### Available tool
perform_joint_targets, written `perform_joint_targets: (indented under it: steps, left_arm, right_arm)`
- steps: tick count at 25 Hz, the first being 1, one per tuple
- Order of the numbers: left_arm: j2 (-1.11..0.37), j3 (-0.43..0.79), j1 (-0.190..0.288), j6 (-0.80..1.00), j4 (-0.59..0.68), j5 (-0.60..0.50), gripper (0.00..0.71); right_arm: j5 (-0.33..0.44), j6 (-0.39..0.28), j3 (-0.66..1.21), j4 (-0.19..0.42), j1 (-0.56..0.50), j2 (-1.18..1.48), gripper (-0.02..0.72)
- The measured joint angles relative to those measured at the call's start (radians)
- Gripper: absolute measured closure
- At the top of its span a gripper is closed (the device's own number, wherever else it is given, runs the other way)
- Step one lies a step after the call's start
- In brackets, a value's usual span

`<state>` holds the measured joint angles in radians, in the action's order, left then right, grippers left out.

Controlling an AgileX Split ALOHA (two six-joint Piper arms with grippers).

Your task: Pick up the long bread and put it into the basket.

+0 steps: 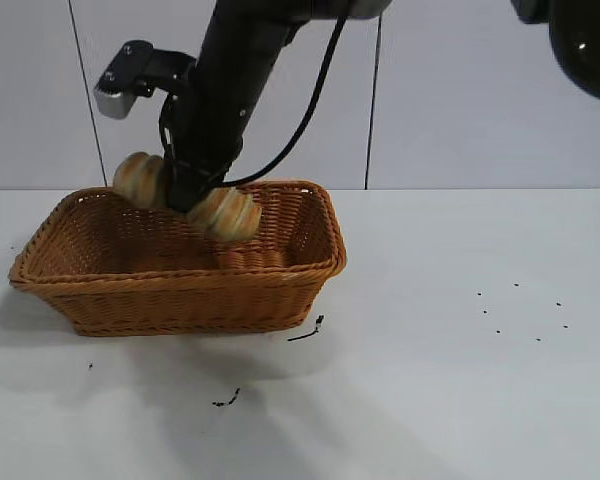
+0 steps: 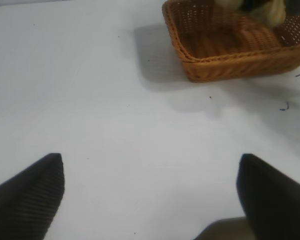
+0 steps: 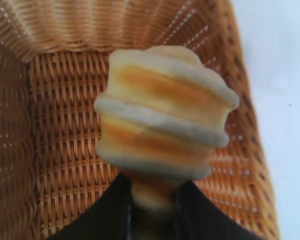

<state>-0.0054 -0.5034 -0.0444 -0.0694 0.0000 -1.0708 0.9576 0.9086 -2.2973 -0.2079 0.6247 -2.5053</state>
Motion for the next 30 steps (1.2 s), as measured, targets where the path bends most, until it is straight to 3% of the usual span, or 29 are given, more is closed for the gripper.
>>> perform_joint_targets:
  steps: [4,6,13,15,18,21,23,26,30]
  left_arm:
    - [0.0,0.0,0.0,0.0,0.0,0.0,0.014]
    - [0.0,0.0,0.0,0.0,0.0,0.0,0.014]
    - [0.0,0.0,0.0,0.0,0.0,0.0,0.014]
    - [0.0,0.0,0.0,0.0,0.0,0.0,0.014]
    - [0.0,0.0,0.0,0.0,0.0,0.0,0.014]
    - [0.0,0.0,0.0,0.0,0.0,0.0,0.014]
    - [0.0,0.0,0.0,0.0,0.0,0.0,0.014]
    - [0.0,0.0,0.0,0.0,0.0,0.0,0.014]
    - [0.0,0.0,0.0,0.0,0.0,0.0,0.014]
  right_arm:
    - [-0.004,0.0,0.0,0.0,0.0,0.0,0.219]
    - [-0.012,0.0,0.0,-0.001,0.0,0.0,0.141]
    - [-0.014,-0.004,-0.004,-0.004,0.0,0.031,0.104]
    - [-0.013,-0.041,-0.005,-0.018,-0.005,0.057,0.104]
    - [-0.012,-0.245,-0.006,-0.057,-0.029,0.111,0.104]
    - [-0.005,-0.574,-0.013,-0.064,-0.066,0.151,0.104]
    - [0.011,-0.717,-0.015,-0.045,-0.096,0.167,0.104]
    - [0.052,-0.829,-0.015,0.005,-0.145,0.174,0.104]
    - [0.105,-0.861,-0.015,0.076,-0.233,0.182,0.104]
